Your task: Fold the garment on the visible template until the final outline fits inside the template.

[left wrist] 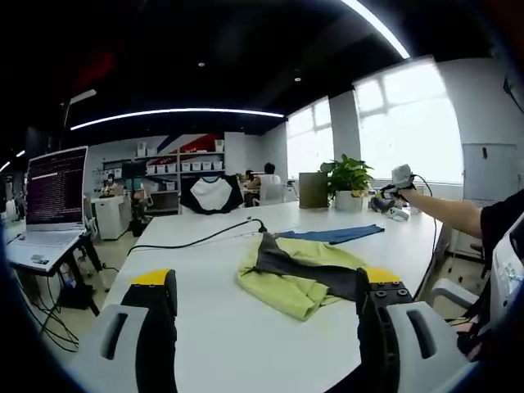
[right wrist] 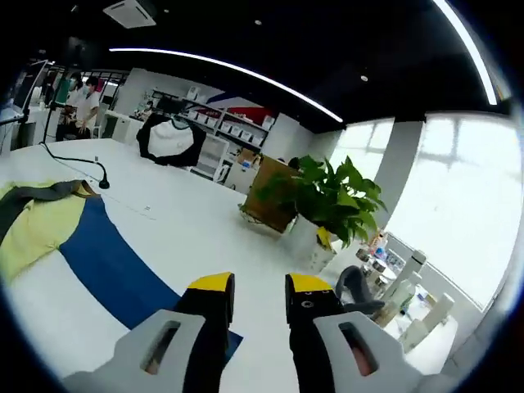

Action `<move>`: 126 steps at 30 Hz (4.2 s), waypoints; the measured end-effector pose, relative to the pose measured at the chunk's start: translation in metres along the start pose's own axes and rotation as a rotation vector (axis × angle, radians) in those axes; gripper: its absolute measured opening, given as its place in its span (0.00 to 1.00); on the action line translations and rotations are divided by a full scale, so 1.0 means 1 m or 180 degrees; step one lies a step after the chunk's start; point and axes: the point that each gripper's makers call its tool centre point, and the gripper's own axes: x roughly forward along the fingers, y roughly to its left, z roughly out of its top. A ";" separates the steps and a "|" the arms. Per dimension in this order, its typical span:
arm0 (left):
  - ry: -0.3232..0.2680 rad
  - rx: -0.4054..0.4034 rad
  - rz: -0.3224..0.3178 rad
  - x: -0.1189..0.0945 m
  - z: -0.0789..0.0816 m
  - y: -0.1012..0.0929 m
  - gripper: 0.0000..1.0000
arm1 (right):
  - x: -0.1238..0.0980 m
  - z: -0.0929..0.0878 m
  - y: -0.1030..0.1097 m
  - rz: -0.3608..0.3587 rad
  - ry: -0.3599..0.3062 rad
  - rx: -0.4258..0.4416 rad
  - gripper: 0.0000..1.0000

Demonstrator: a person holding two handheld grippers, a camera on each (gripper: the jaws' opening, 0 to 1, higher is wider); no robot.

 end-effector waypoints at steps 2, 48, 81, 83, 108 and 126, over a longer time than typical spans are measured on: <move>0.0040 0.0026 -0.0005 0.001 -0.002 -0.001 0.95 | -0.007 0.008 0.004 0.0058 -0.0087 0.0078 0.28; -0.0143 0.0333 -0.0279 0.015 0.003 -0.034 1.00 | -0.205 0.027 0.116 0.0880 -0.1230 0.0240 0.99; -0.0111 0.0579 -0.0748 0.053 -0.011 -0.108 0.95 | -0.233 0.005 0.077 0.0566 -0.1109 0.0512 0.99; -0.0152 0.0526 -0.0819 0.057 -0.010 -0.118 0.95 | -0.232 0.000 0.076 0.0561 -0.1032 0.0433 0.99; 0.0659 0.0654 -0.1618 0.146 -0.102 -0.210 0.69 | -0.232 -0.021 0.048 0.0413 -0.0889 0.0712 0.99; 0.1031 0.0400 -0.1815 0.150 -0.135 -0.224 0.39 | -0.240 -0.025 0.027 0.0331 -0.0929 0.0830 0.99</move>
